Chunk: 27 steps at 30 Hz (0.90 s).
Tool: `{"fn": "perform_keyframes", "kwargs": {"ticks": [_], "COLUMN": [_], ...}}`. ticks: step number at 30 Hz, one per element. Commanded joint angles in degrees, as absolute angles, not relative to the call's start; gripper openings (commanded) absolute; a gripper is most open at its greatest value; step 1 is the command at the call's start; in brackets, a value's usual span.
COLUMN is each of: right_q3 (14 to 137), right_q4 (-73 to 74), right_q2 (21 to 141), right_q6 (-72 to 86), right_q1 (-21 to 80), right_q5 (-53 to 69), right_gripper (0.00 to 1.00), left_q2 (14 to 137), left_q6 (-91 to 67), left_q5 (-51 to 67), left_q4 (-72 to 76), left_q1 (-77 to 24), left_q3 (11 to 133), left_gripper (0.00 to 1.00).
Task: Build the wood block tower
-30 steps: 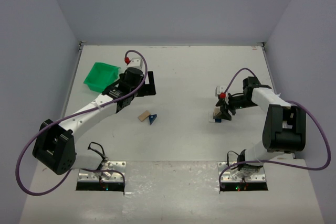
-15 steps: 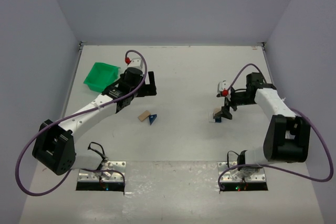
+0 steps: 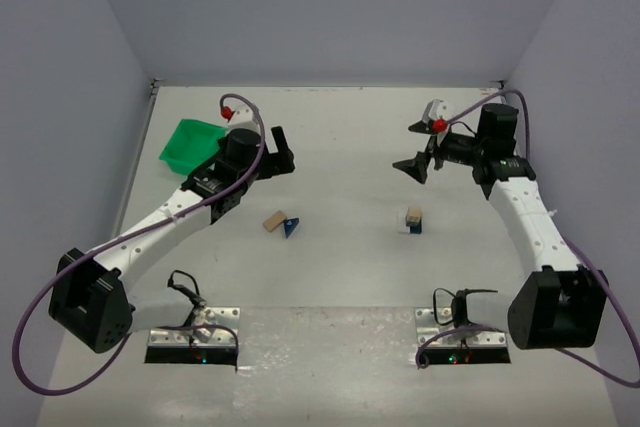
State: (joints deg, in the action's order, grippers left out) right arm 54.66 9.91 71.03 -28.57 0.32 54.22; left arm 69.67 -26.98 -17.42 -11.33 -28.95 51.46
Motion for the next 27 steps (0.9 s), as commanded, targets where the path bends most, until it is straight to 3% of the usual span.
{"fn": "perform_keyframes", "kwargs": {"ticks": [1,5,12,27], "right_q3": [65.1,69.2,62.6,49.3], "right_q4": [3.8,13.9,29.7,35.9], "right_q2": [74.1,76.4,74.7,72.8], "right_q6": [1.5,14.1,24.3,24.0], "right_q1": [5.5,7.3,15.2,21.3], "right_q5": [26.0,13.5,-14.4,-21.6], "right_gripper": [0.99,0.99,0.99,0.99], "left_q2": [67.8,67.5,64.4,59.3], "left_q6": [-28.3,-28.1,-26.3,-25.1], "left_q5": [-23.8,-27.2,-25.9,-22.2], "left_q4": [-6.8,-7.6,-6.1,-1.5], "left_q1": [-29.5,-29.5,-29.5,-29.5], "left_q3": [53.4,53.5,49.1,42.5], "left_gripper": [1.00,1.00,1.00,1.00]}}
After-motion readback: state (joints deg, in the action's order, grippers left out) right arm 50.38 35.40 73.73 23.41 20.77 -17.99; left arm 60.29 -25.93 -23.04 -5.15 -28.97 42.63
